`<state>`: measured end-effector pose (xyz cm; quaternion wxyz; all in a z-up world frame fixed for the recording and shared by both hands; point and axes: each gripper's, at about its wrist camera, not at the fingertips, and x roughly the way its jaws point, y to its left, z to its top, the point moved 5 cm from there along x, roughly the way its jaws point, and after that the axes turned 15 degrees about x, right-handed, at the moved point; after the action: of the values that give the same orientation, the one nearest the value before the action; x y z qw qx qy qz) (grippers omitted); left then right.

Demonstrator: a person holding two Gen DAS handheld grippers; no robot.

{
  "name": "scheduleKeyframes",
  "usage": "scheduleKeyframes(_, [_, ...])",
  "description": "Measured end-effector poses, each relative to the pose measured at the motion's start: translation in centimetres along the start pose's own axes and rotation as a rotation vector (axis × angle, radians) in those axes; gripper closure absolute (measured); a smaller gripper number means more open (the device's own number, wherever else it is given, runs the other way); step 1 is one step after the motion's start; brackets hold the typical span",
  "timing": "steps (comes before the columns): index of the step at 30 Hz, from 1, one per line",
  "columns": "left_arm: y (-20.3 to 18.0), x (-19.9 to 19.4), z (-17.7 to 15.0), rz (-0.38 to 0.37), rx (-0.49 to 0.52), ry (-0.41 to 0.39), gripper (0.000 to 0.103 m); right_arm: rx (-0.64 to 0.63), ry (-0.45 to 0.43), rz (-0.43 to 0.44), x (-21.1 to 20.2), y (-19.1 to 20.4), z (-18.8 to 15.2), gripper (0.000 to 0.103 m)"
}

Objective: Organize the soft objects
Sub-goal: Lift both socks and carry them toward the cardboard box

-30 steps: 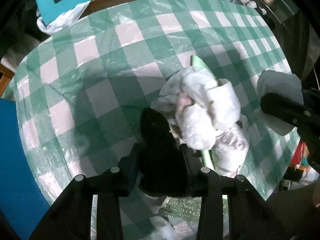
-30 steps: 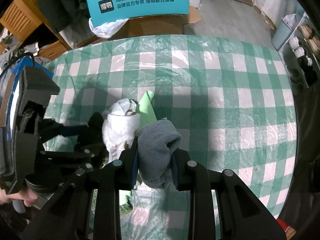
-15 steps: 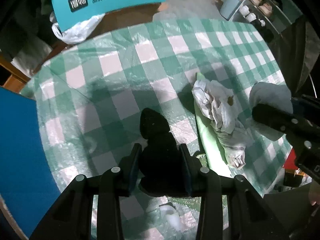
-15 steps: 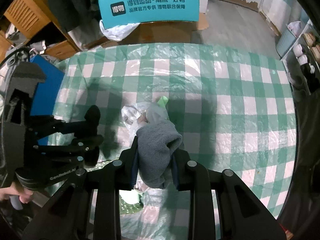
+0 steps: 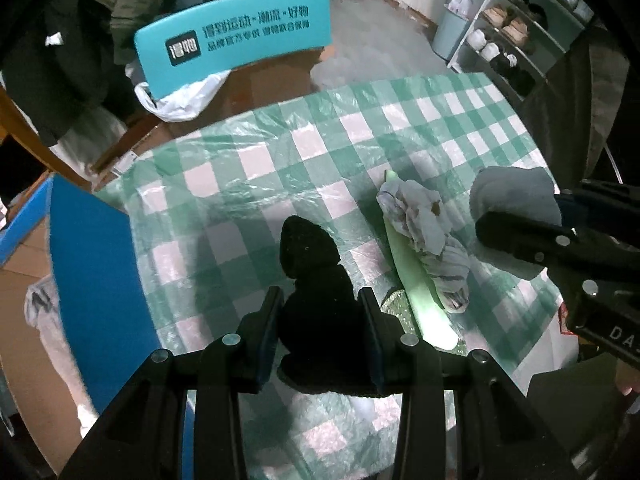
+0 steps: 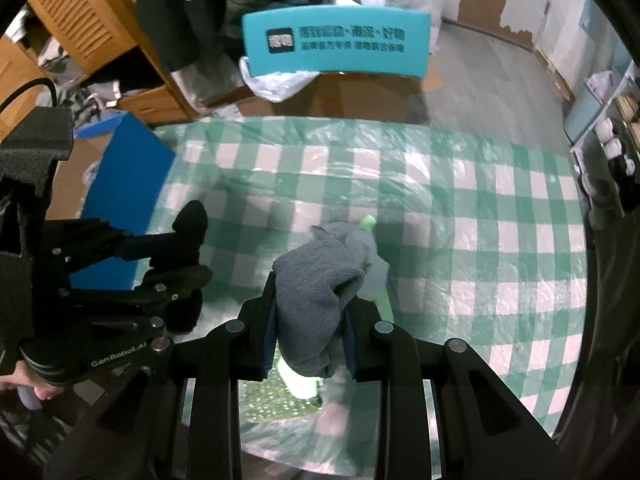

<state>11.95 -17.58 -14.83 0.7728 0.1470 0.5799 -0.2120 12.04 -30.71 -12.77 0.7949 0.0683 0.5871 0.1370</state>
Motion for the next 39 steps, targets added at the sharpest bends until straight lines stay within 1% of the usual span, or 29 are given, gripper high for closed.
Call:
scheduleKeyframes(4, [0.4,-1.7,-0.6,-0.003,-0.01,-0.027,0.065,-0.03,-0.015,0.013,-0.7,1.5,-0.1,0.078])
scheduleKeyframes(7, [0.9,-3.0,-1.2,0.017,-0.007,-0.044,0.065,-0.053,-0.016,0.024,-1.0,2.5,-0.3,0.078])
scheduleKeyframes(12, [1.6,-4.8,-2.2,0.02,-0.019,-0.063,0.065,-0.09,-0.022,0.037,-1.8,4.1,-0.6,0.078])
scheduleKeyframes(24, [2.5,-9.2,-3.8,0.097,0.012,-0.136,0.065,-0.176,-0.063,0.09,-4.3,8.9,-1.4,0.078])
scheduleKeyframes(33, [4.3,-11.2,-5.6,0.13,-0.009,-0.17,0.065,-0.221,-0.058,0.123,-4.5,12.1,-1.7,0.078])
scheduleKeyframes(39, [5.8,-12.3,-6.9,0.132,-0.035,-0.191,0.065,-0.244,-0.054,0.141,-4.3,14.2,-1.5,0.078])
